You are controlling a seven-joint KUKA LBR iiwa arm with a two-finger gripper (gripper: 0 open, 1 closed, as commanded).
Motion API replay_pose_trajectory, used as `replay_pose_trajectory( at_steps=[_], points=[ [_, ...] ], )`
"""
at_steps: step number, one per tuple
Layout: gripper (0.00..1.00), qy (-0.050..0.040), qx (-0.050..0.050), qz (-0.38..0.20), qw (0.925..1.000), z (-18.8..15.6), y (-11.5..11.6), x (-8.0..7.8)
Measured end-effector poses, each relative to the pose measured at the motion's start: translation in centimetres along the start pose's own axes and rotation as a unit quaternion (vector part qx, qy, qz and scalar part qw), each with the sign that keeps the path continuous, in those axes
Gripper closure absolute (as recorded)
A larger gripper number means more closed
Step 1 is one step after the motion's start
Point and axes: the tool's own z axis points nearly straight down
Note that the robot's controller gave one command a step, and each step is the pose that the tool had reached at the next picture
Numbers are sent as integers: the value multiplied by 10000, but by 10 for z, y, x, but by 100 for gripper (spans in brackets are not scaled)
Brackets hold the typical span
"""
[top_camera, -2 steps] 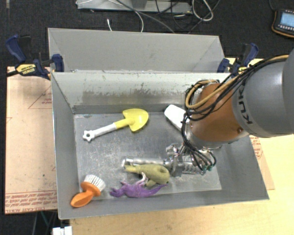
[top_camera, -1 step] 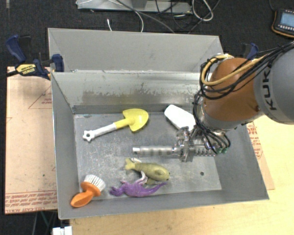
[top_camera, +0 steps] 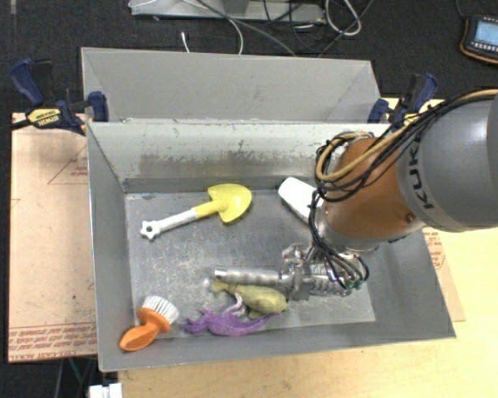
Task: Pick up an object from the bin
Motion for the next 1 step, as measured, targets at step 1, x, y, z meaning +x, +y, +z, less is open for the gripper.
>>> replay_pose_trajectory(
  at_steps=[1],
  points=[
    [100, -79, 13, -44, 10000, -115, -8, -7]
  ],
)
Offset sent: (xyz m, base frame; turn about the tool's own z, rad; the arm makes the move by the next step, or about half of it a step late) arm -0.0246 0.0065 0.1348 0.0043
